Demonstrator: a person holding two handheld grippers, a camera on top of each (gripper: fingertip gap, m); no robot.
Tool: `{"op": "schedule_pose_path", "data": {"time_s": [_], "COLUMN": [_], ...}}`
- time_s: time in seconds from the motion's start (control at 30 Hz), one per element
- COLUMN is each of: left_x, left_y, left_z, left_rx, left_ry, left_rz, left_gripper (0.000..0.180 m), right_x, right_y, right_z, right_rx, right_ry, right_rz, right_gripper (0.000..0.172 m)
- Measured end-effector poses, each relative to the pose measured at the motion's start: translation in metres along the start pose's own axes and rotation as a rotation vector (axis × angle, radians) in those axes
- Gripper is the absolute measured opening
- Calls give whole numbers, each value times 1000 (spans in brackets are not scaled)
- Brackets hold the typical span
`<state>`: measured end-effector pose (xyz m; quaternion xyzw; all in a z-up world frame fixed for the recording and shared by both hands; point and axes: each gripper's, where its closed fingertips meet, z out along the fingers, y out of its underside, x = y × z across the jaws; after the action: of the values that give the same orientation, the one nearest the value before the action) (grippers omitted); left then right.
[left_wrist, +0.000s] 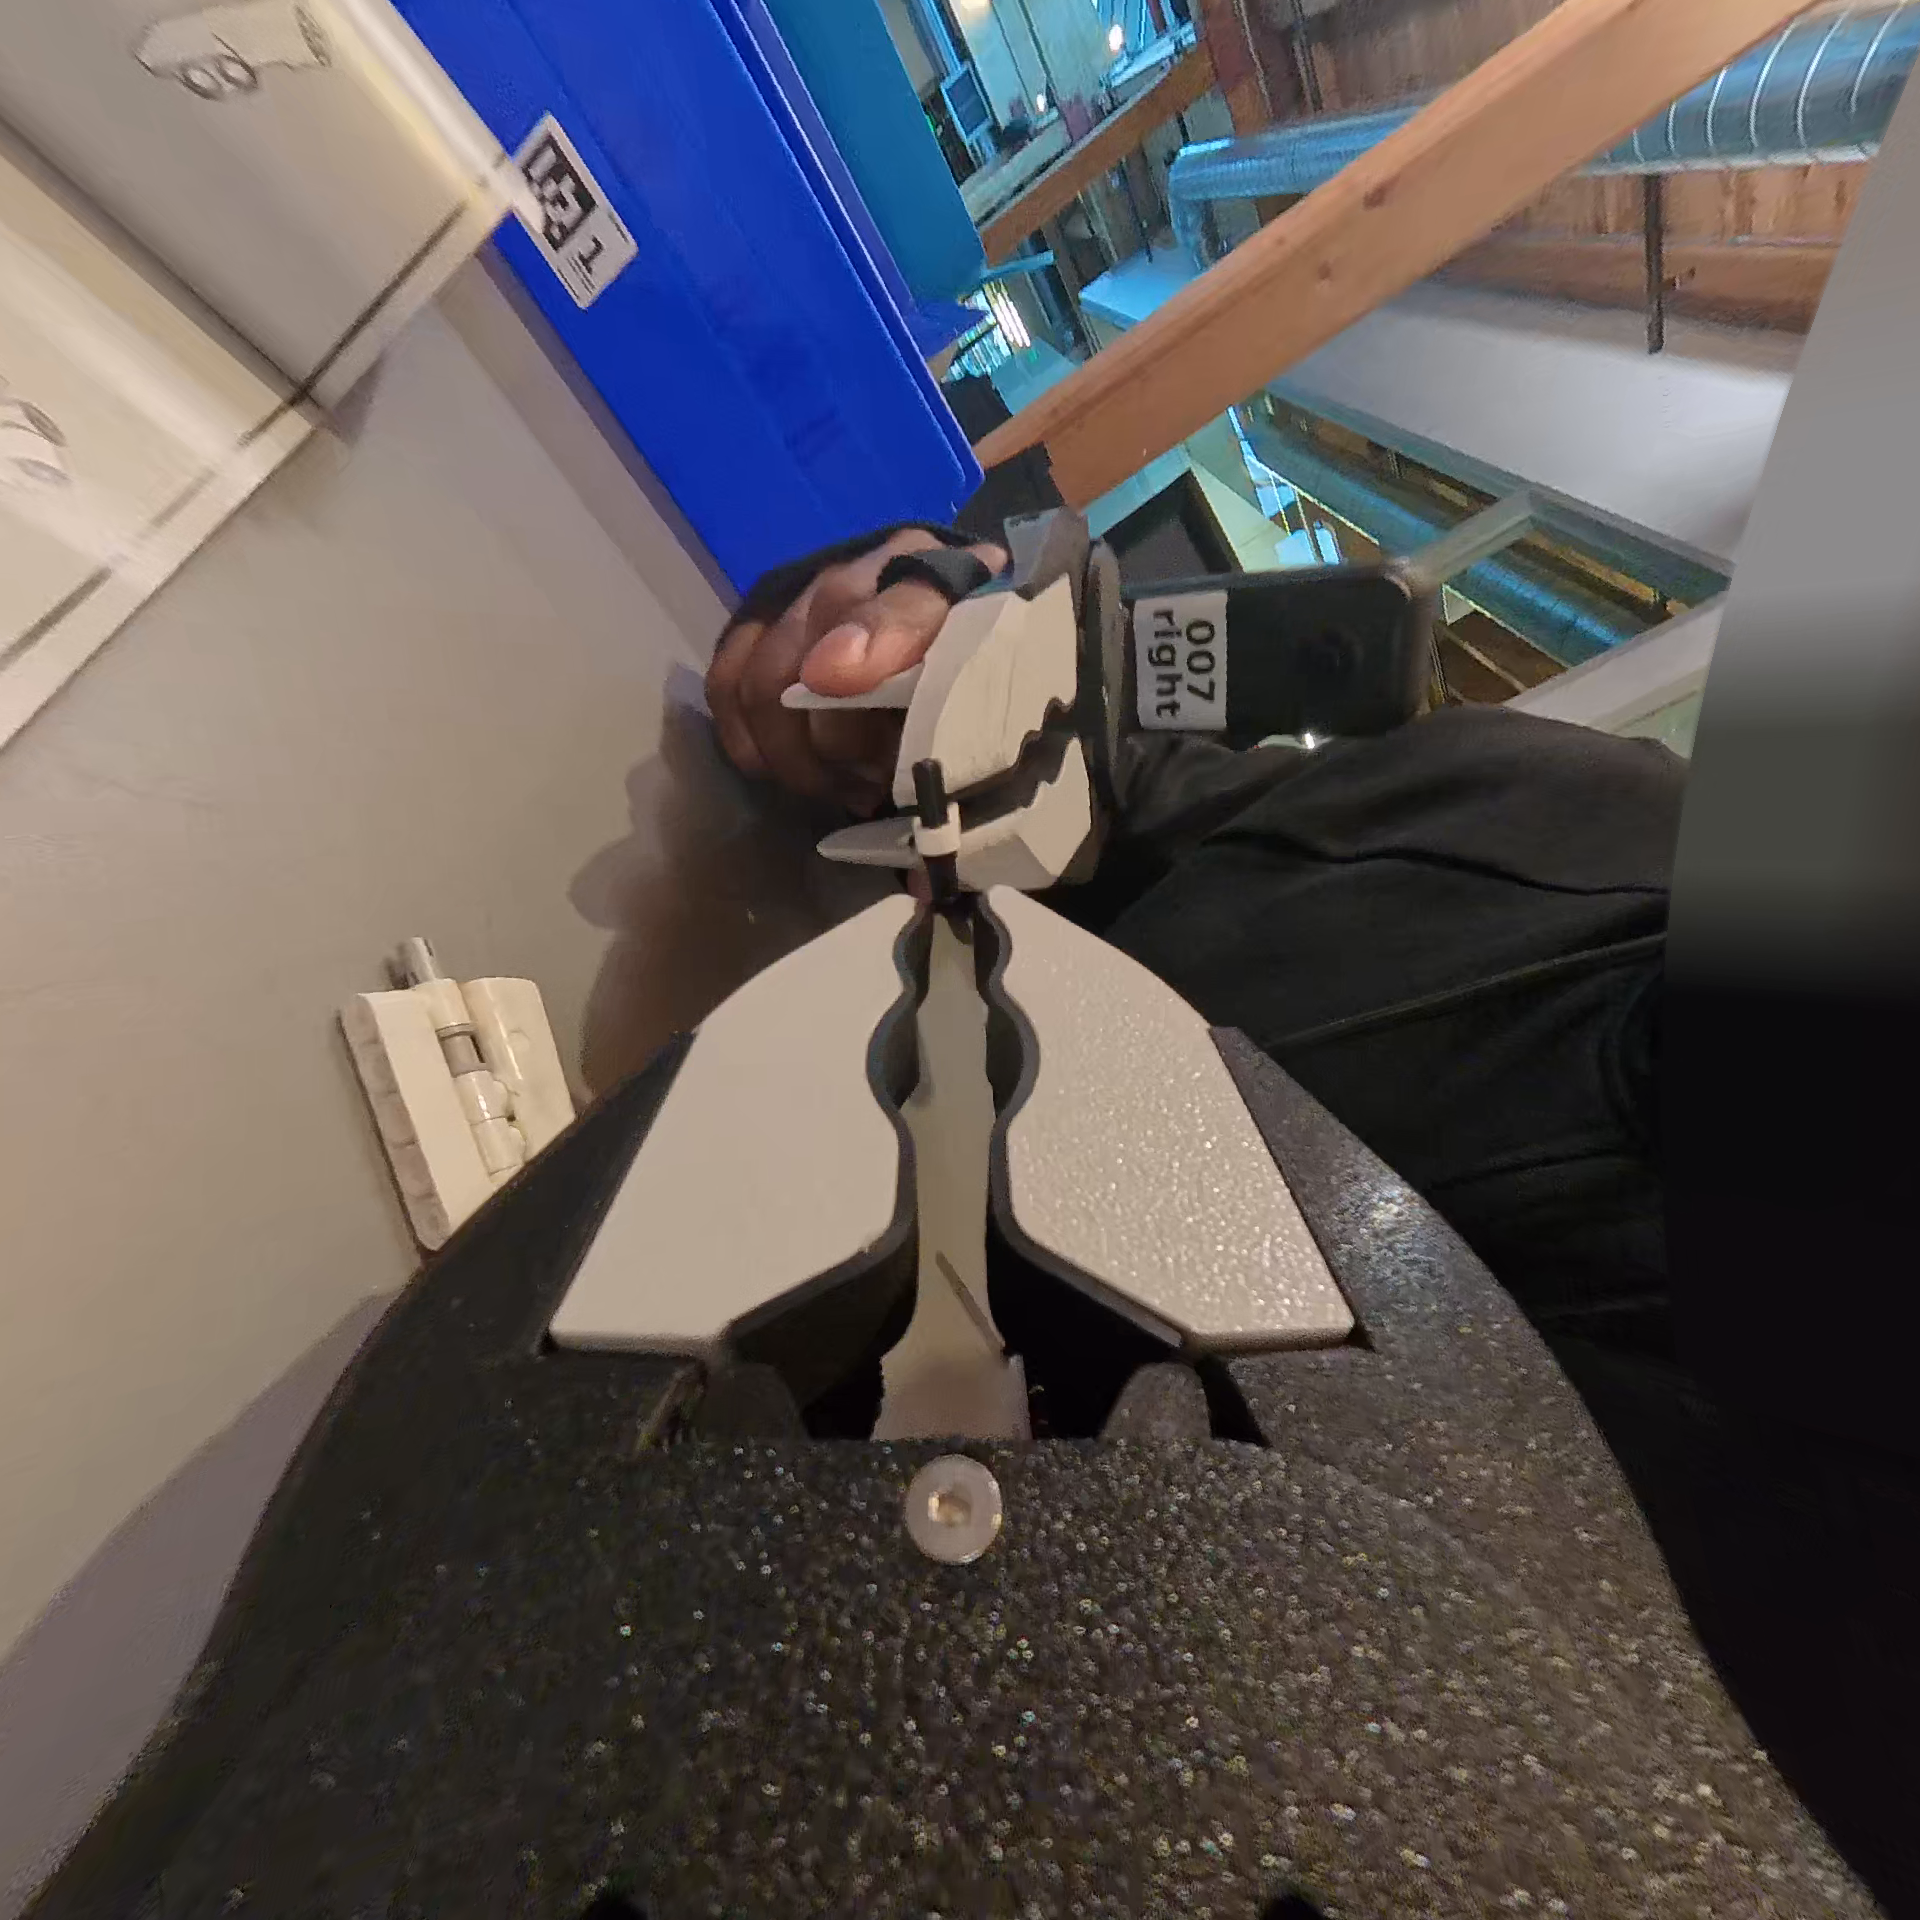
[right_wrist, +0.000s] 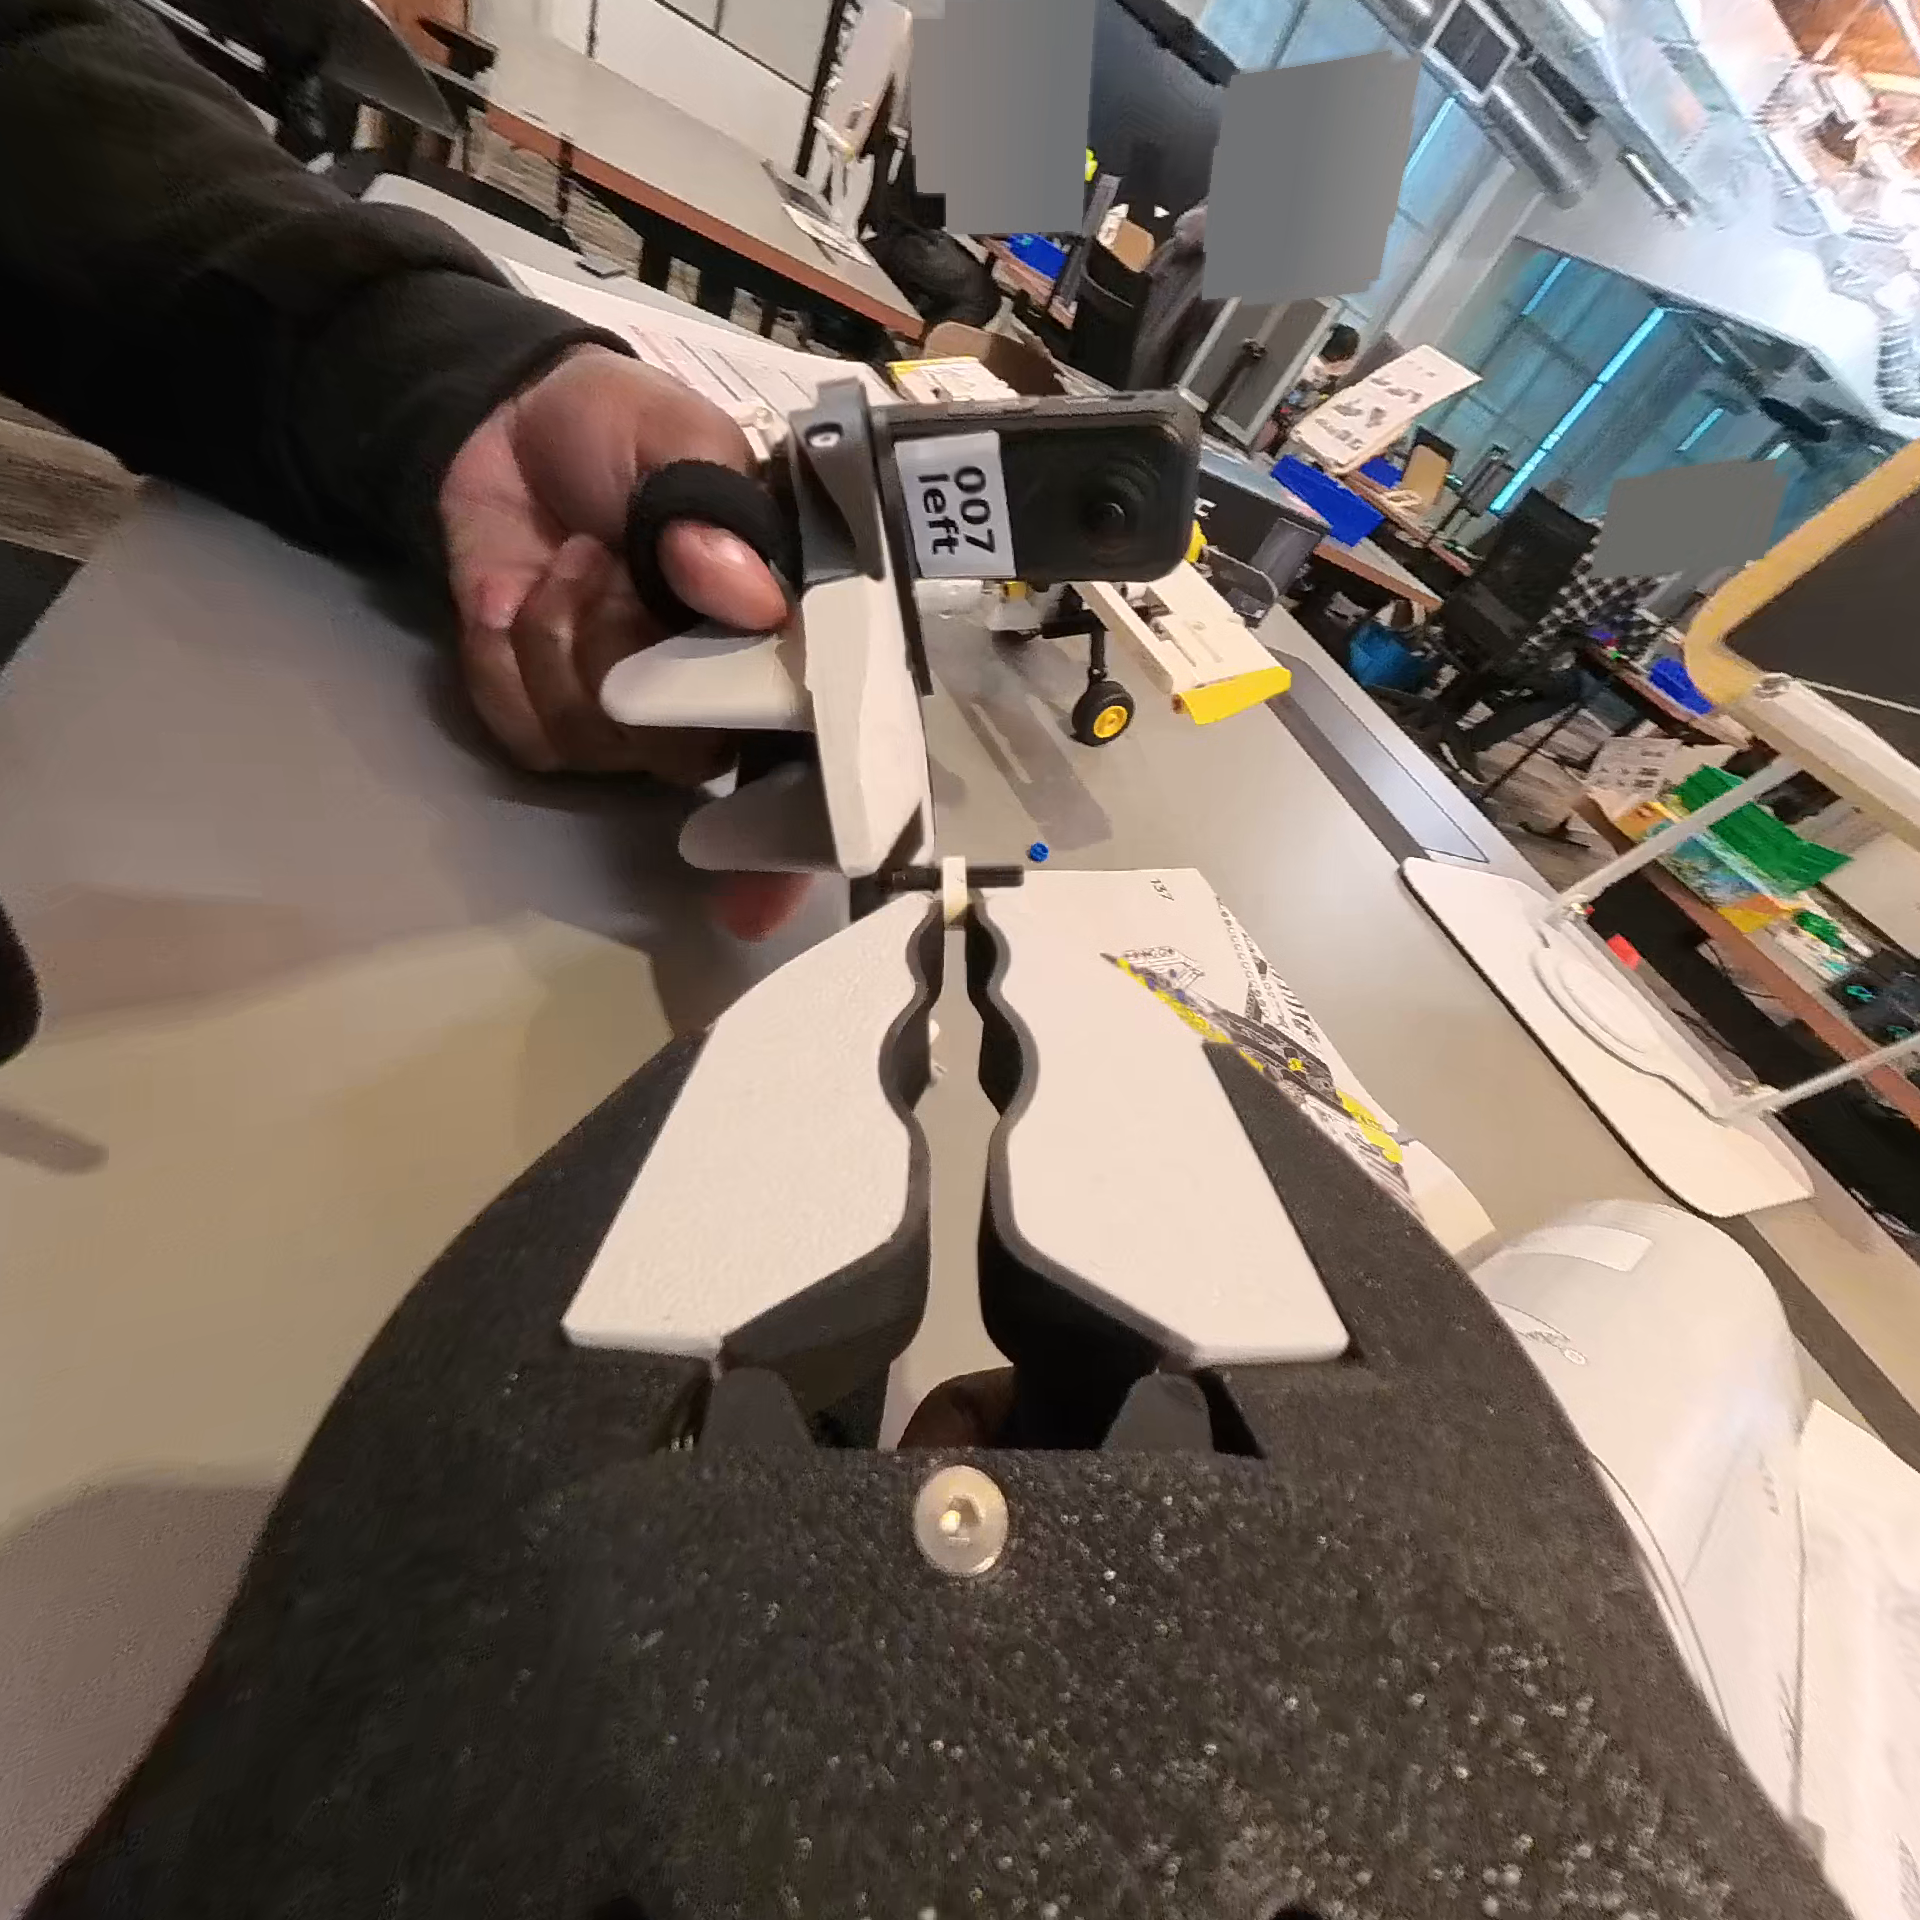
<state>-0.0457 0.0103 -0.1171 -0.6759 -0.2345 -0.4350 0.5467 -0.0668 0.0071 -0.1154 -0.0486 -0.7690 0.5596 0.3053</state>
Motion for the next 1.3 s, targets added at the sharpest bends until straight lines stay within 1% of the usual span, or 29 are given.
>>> {"op": "schedule_pose_path", "data": {"time_s": [0.13, 0.27, 0.33, 0.43, 0.57, 0.63, 0.8, 0.97, 1.0, 1.03, 1.1, 1.2, 1.3], "left_x": [-5, -4, -4, -6, -11, -13, -23, -20, -22, -24, -26, -27, -27], "left_y": [-8, -12, -12, -13, -9, -5, 8, 15, 15, 15, 17, 19, 18], "left_z": [-2, -1, -2, -4, -8, -8, -10, -7, -7, -8, -7, -7, -7], "left_rx": [51, 78, 74, 46, -45, -105, -291, -382, -399, -415, -438, -467, -454], "left_ry": [-41, -66, -99, -187, -317, -370, -523, -590, -616, -636, -645, -666, -667], "left_rz": [20, 90, 152, 274, 479, 585, 918, 1239, 1267, 1293, 1332, 1401, 1393], "left_gripper": [12, 9, 8, 4, 5, 5, 5, 5, 5, 5, 5, 5, 5], "right_x": [4, 4, 4, 5, 4, 1, -19, -34, -34, -34, -35, -37, -35], "right_y": [-1, -2, -1, -1, -1, -2, -1, 8, 7, 6, 5, 10, 13], "right_z": [2, 3, 4, 4, 0, -1, 3, 5, 5, 4, 4, 4, 4], "right_rx": [0, 5, 7, 12, 17, 7, -70, -161, -161, -154, -153, -173, -188], "right_ry": [61, 89, 84, 29, -116, -168, -308, -383, -377, -375, -372, -357, -325], "right_rz": [21, 35, 46, 111, 256, 264, 149, 2, -28, -49, -64, -132, -197], "right_gripper": [3, 3, 4, 6, 24, 26, 27, 25, 22, 15, 8, 8, 9]}}
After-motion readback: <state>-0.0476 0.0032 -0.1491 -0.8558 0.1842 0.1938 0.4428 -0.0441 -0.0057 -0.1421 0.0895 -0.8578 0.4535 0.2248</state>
